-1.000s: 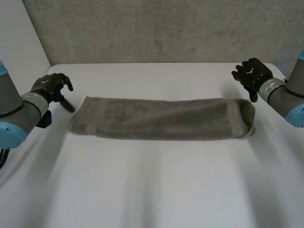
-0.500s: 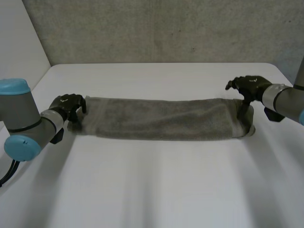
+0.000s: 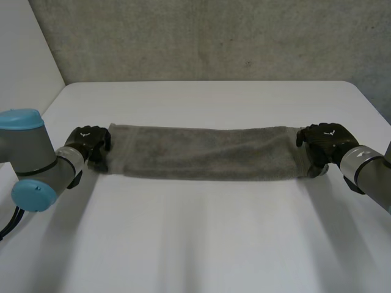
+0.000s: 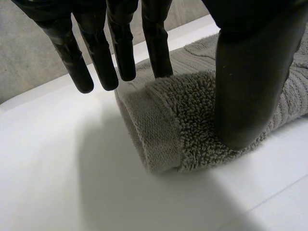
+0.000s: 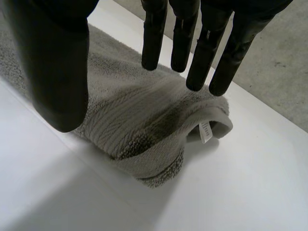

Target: Fold the towel.

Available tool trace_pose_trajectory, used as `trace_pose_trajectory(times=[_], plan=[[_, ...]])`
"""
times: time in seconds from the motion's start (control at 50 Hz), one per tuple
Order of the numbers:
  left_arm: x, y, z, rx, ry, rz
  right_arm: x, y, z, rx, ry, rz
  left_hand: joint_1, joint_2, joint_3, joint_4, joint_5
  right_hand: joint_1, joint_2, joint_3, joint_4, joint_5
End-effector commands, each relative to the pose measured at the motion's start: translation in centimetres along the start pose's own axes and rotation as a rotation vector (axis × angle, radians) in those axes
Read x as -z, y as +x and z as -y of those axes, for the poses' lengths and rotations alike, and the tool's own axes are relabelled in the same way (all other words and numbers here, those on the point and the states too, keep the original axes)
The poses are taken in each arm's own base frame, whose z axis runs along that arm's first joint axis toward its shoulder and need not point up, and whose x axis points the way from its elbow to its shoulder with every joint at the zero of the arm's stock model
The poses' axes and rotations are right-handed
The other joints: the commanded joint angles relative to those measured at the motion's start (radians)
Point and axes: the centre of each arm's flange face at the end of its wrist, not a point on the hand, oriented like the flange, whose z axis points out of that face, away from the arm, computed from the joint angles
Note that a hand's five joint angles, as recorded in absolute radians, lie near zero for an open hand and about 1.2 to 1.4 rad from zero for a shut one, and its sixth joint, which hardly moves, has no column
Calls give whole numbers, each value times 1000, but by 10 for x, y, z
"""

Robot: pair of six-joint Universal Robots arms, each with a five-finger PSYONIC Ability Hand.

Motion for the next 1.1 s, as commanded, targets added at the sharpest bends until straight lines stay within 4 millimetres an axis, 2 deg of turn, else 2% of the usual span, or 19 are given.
trace_pose_trajectory(times=[0.02, 0.2, 0.32, 0.48, 0.52, 0.54, 0.58, 0.6, 0.62, 0.7, 0.76, 0.8, 0.9, 0.92, 0.96, 0.98, 1.02, 1.08, 1.1], plan=[[1, -1, 3, 9, 5, 3, -5, -1, -8, 8, 25, -16, -9, -9, -8, -7, -5, 24, 27, 25, 30, 17], [2, -1, 6, 13, 12, 6, -14, -5, -19, 36, 43, -20, -17, -17, -17, -16, -14, 24, 27, 25, 30, 17], [3, 0, 5, 12, 11, 4, -25, -7, -32, 141, 40, -32, -17, -17, -17, -16, -14, -9, -5, -8, -2, -16], [3, 0, 6, 12, 11, 4, -31, 2, -43, 224, -16, -110, -17, -17, -17, -16, -14, 30, 33, 30, 36, 22], [3, 0, 6, 12, 11, 4, -34, 6, -46, 220, -24, -119, -17, -17, -17, -16, -14, 277, 281, 278, 283, 270], [3, 0, 6, 12, 11, 4, -34, 6, -46, 220, -24, -119, -17, -17, -17, -16, -14, 279, 283, 280, 285, 272], [3, 0, 5, 14, 11, 4, -37, 9, -48, 218, -27, -125, -17, -17, -17, -16, -14, 641, 645, 642, 648, 634], [3, 0, 5, 13, 10, 4, -37, 9, -48, 218, -27, -125, -17, -17, -17, -16, -14, 643, 647, 644, 649, 636], [3, 0, 5, 14, 10, 4, -37, 10, -47, 219, -23, -131, -17, -17, -17, -16, -14, 863, 866, 864, 869, 856], [3, 0, 5, 14, 11, 4, -39, 17, -44, 217, -17, -152, -20, -20, -19, -19, -17, 865, 869, 866, 871, 858], [3, 0, 5, 14, 10, 4, -38, 29, -40, 214, -12, -182, -20, -20, -19, -19, -17, 865, 869, 866, 871, 858], [3, 0, 5, 14, 11, 4, -34, 48, -34, 210, -9, -224, -20, -20, -19, -19, -17, 865, 869, 866, 871, 858], [4, -1, 7, 13, 16, 5, -29, 78, -31, 225, -31, -284, -29, -29, -28, -28, -25, 865, 869, 866, 871, 858], [4, -1, 7, 13, 16, 5, -28, 78, -31, 225, -31, -284, -29, -29, -28, -28, -25, 865, 869, 866, 871, 858], [4, 0, 7, 13, 14, 4, -27, 99, -30, 274, -63, -315, -41, -41, -40, -39, -37, 865, 869, 866, 871, 858], [4, 0, 7, 13, 14, 4, -27, 99, -30, 274, -63, -315, -41, -41, -40, -40, -37, 865, 869, 866, 871, 858], [4, -1, 8, 13, 15, 6, -25, 123, -24, 350, -89, -358, -47, -47, -46, -45, -43, 865, 869, 866, 871, 858], [6, 0, 8, 13, 16, 5, -26, 129, -17, 396, -90, -369, -58, -58, -58, -57, -55, 865, 869, 866, 871, 858], [6, 0, 9, 13, 16, 5, -26, 133, -8, 431, -86, -384, -61, -61, -61, -60, -58, 865, 869, 866, 871, 858]])
